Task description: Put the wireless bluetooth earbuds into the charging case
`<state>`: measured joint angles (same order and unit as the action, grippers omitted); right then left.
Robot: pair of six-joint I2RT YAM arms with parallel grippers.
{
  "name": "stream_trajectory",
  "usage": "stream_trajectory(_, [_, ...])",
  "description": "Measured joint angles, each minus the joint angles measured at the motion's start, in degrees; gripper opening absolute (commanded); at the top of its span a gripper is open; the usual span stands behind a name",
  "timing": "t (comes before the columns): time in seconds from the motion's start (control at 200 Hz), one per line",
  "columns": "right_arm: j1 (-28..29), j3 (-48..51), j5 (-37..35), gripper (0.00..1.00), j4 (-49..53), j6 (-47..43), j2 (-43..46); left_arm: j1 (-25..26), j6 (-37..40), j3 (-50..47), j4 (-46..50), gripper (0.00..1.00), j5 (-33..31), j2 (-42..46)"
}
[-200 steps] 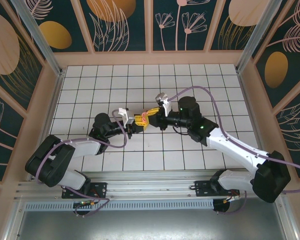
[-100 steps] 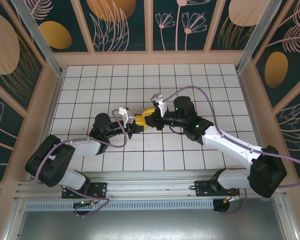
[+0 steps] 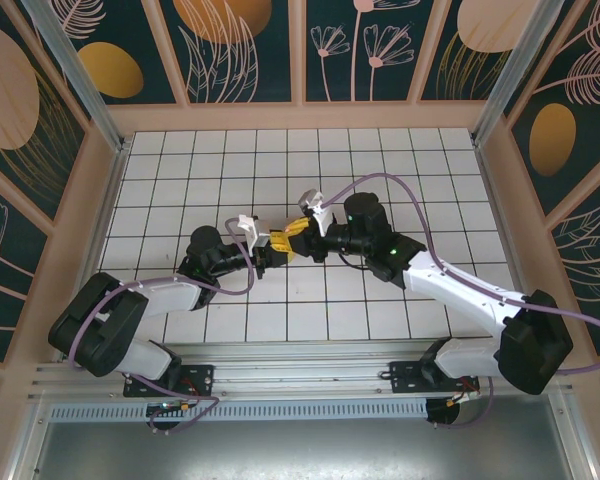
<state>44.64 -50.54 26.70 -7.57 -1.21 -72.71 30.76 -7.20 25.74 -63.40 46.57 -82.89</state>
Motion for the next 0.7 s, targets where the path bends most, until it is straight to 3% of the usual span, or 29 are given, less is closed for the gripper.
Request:
stream_trajectory(0.43, [0.37,-0.33,-1.40,0.46,2.36,0.04,2.32,0.07,0.28,0.00,0.63,0.00,-0.52,1.22])
stream_trajectory(0.701, [0.37,-0.33,-2.67,0.53,3.69,1.33,5.35,0.11,2.23,0.24,1.16,0.00,-2.45,3.08])
